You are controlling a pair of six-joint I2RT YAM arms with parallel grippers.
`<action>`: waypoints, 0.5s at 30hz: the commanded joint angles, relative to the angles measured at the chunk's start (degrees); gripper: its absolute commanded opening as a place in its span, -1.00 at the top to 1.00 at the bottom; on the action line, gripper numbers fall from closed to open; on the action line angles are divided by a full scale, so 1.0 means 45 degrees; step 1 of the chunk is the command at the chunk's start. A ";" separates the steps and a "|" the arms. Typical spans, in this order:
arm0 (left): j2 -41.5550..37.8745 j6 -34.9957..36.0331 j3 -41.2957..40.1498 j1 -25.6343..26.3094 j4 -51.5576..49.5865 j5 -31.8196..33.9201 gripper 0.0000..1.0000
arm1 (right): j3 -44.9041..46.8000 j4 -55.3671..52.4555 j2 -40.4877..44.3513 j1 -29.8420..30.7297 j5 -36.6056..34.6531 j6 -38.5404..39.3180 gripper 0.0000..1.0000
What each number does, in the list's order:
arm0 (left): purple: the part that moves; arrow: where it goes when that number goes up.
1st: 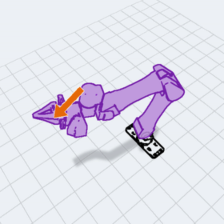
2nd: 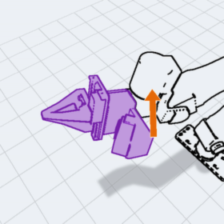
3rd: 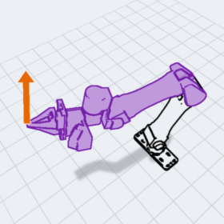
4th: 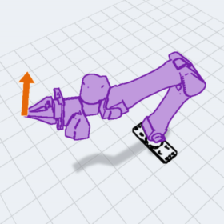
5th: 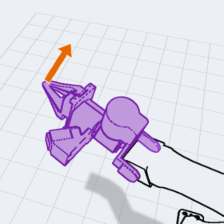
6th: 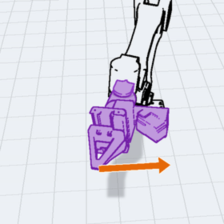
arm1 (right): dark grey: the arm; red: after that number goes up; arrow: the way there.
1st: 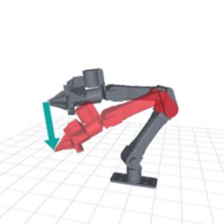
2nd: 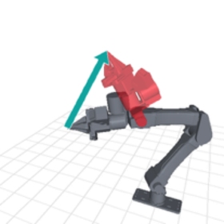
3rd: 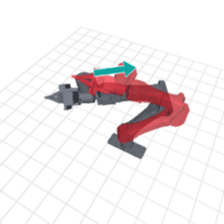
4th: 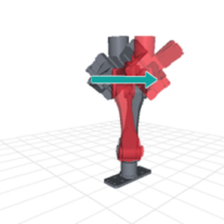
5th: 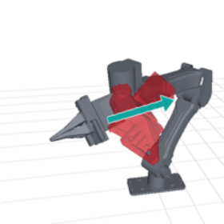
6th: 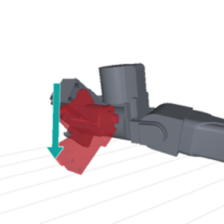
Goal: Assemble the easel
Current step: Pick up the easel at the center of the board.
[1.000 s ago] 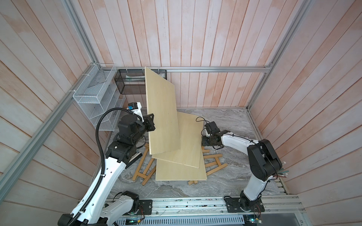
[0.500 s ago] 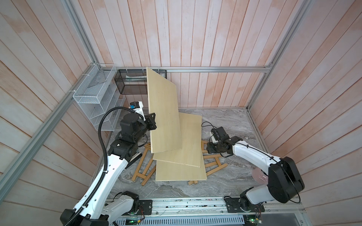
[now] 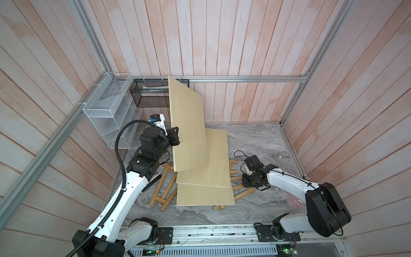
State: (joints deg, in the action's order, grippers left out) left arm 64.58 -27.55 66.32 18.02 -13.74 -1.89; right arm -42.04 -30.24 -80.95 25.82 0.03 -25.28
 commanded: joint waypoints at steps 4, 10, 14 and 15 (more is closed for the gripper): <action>-0.0347 0.0558 0.0230 -0.0218 0.1354 0.1709 1.00 | 0.0495 0.0563 -0.0663 -0.0596 -0.0240 0.0024 0.66; -0.0193 0.0457 0.0276 -0.0216 0.1431 0.1521 1.00 | 0.0297 0.0635 0.0416 -0.2670 -0.0699 -0.0248 1.00; -0.0056 0.0458 0.0398 -0.0216 0.1484 0.1475 1.00 | -0.0264 -0.0046 0.1230 -0.3820 -0.2173 -0.0215 1.00; -0.0053 0.0458 0.0418 -0.0193 0.1507 0.1475 1.00 | -0.0374 -0.0191 0.1319 -0.3956 -0.2673 -0.0203 1.00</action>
State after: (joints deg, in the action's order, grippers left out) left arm 64.73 -27.35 66.32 18.06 -12.40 -1.06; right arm -41.12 -31.77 -77.62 10.83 -1.50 -22.13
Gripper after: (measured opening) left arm 0.108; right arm 0.250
